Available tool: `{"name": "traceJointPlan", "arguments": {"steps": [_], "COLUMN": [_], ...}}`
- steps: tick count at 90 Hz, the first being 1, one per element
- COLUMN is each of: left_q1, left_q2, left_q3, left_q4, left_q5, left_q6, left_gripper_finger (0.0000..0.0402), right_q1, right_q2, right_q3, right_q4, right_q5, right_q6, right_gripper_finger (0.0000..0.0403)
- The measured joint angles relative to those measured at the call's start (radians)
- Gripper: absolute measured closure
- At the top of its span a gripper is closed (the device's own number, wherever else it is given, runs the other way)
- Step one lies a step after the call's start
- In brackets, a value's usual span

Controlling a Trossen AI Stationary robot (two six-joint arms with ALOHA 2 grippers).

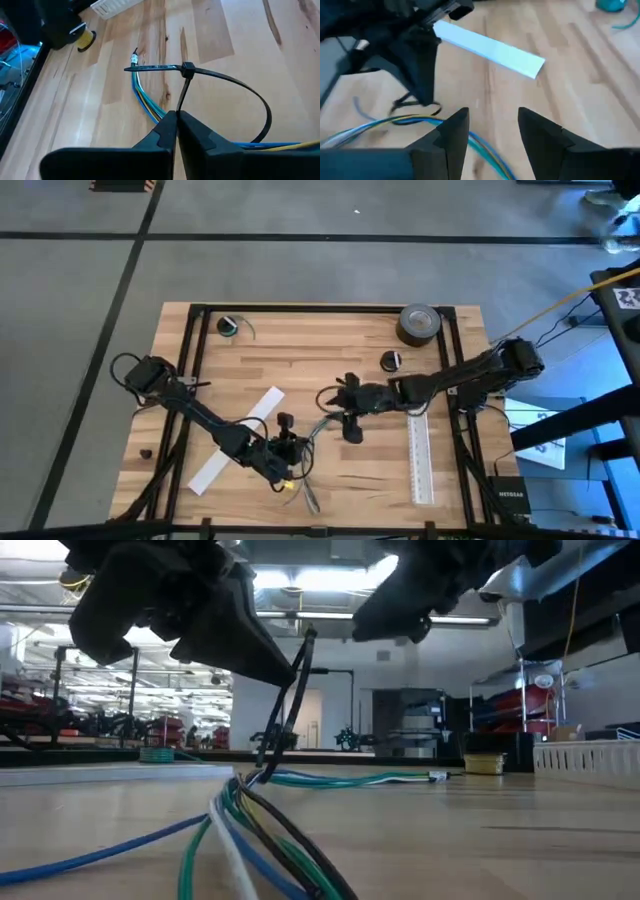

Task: Ziptie cables
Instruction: Wrap the cable wires using the black zip tie

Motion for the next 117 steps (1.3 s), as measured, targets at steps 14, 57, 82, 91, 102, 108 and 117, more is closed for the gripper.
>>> {"name": "traceJointPlan", "arguments": {"steps": [14, 57, 82, 91, 102, 108, 117], "left_q1": [0.0, 0.021, 0.032, 0.033, 0.034, 0.033, 0.034], "left_q2": [0.0, 0.0, 0.0, 0.0, 0.0, 0.0, 0.0], "left_q3": [0.0, 0.0, 0.0, 0.0, 0.0, 0.0, 0.0], "left_q4": [0.0, 0.004, 0.003, 0.002, 0.0, -0.006, -0.008], "left_q5": [0.0, 0.0, 0.0, 0.0, 0.0, 0.0, 0.0], "left_q6": [0.0, 0.075, 0.09, 0.083, 0.082, 0.081, 0.079], "left_gripper_finger": [0.0402, 0.0402, 0.0402, 0.0402, 0.0402, 0.0402, 0.0402], "right_q1": [-0.005, -0.079, -0.12, -0.097, -0.066, -0.058, -0.058], "right_q2": [0.05, 0.062, 0.061, 0.063, 0.065, 0.085, 0.127], "right_q3": [0.0, -0.018, -0.243, -0.303, -0.328, -0.32, -0.301], "right_q4": [0.07, 0.135, 0.535, 0.619, 0.716, 0.752, 0.785], "right_q5": [0.005, -0.247, -0.392, -0.394, -0.353, -0.361, -0.402], "right_q6": [-0.054, 0.003, 0.209, 0.305, 0.327, 0.332, 0.37], "right_gripper_finger": [0.0245, 0.0245, 0.0245, 0.0244, 0.0236, 0.0229, 0.0218]}}
